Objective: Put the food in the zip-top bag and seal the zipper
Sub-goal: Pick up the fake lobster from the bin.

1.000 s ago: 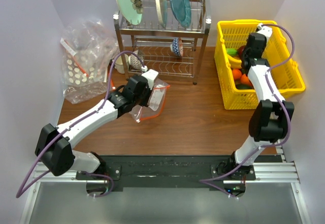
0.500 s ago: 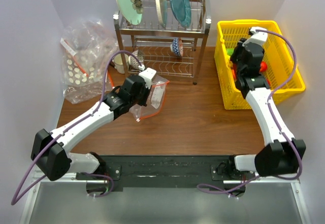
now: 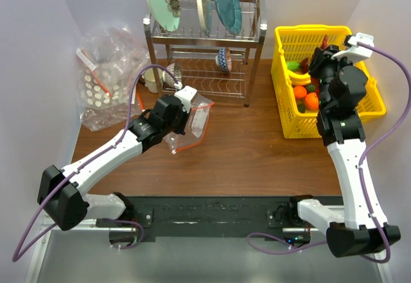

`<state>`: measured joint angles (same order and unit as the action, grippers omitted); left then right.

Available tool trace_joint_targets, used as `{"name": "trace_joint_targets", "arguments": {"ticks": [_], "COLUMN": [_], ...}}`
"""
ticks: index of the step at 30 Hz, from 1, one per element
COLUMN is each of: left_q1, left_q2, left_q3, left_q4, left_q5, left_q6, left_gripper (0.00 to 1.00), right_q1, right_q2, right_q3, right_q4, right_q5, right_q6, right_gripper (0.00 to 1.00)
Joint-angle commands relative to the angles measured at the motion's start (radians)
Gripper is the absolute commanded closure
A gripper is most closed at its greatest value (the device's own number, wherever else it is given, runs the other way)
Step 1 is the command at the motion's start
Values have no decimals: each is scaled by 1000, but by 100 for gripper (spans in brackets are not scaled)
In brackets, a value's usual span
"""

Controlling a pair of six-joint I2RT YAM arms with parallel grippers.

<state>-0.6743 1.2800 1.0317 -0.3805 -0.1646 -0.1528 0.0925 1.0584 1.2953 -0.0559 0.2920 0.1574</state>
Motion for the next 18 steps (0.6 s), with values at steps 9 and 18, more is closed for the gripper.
{"name": "trace_joint_targets", "arguments": {"ticks": [9, 18], "left_q1": [5, 5], "left_q2": [-27, -27], "left_q3": [-4, -4], "left_q4": [45, 38], "left_q5": [-4, -13], "left_q6": [12, 12], "left_gripper": [100, 100], "right_q1": [3, 3], "right_q2": [-61, -75], "right_q3": [229, 239], "right_q4": [22, 54], "right_q5": [-321, -613], "right_q6": [117, 462], "right_gripper": [100, 100]}}
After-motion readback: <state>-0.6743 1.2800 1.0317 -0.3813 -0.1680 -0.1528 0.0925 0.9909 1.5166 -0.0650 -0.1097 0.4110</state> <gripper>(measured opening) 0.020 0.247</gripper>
